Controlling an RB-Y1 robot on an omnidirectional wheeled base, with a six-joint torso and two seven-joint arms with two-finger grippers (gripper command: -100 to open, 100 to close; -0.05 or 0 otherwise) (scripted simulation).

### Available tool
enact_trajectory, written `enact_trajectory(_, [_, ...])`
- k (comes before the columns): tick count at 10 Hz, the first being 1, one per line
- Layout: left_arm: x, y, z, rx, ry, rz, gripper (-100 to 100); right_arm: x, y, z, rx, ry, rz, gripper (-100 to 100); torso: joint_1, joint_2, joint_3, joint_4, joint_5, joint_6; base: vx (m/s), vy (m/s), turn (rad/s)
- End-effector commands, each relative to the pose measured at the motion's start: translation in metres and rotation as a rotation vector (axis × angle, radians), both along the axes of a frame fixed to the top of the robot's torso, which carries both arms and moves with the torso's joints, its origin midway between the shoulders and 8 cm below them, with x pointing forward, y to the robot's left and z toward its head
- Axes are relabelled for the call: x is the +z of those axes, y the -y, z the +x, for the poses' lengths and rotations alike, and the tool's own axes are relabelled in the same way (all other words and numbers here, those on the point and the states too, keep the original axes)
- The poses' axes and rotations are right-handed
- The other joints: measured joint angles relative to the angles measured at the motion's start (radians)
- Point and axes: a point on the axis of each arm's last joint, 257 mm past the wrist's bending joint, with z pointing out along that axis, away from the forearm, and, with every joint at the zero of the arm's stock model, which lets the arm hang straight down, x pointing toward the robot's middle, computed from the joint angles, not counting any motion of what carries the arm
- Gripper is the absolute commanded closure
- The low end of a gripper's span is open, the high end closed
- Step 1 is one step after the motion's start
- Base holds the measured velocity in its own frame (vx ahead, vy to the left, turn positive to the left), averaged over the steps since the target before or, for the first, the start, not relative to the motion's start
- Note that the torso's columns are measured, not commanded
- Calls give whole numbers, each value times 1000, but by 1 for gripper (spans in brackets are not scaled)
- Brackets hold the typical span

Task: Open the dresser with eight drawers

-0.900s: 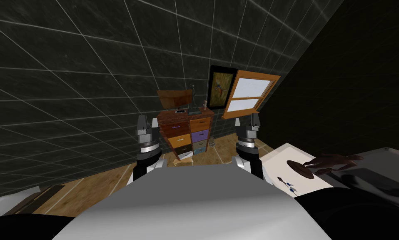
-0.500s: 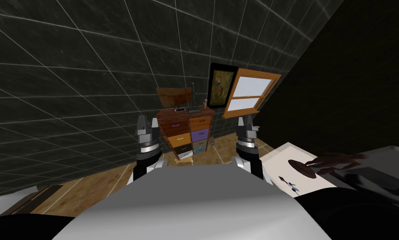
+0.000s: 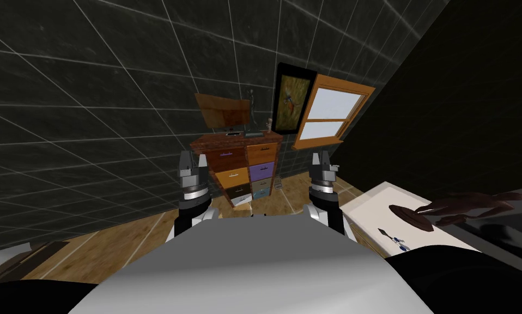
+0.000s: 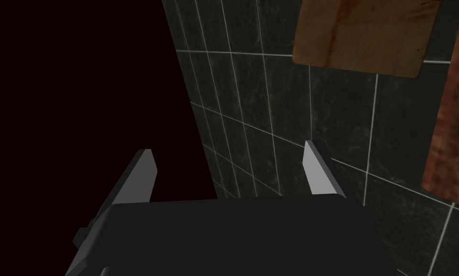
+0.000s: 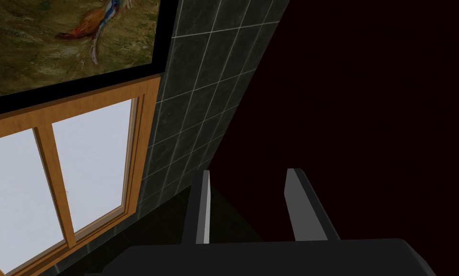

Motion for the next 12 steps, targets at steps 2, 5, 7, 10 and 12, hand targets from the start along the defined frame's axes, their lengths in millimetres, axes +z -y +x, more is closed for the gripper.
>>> enact_trajectory(2, [-11,7,7,-24,-32,45,-100,0,0,0,0,0,0,0,-1,107,-217,107,0,0,14,-23,2])
enact_trajectory(5, [-33,12,21,-50,-88,100,-100,0,0,0,0,-1,0,0,-1,119,-242,120,0,0,27,-47,4])
enact_trajectory(7, [-51,13,31,-60,-131,127,-100,0,0,0,0,-1,0,0,-1,121,-241,121,0,0,31,-71,3])
enact_trajectory(10, [-79,11,46,-65,-197,155,-100,0,0,0,0,-1,0,0,0,120,-242,121,0,0,43,-81,5])
enact_trajectory(12, [-90,10,52,-64,-222,161,-100,0,0,0,0,-1,0,0,2,121,-241,121,0,0,25,-42,2])
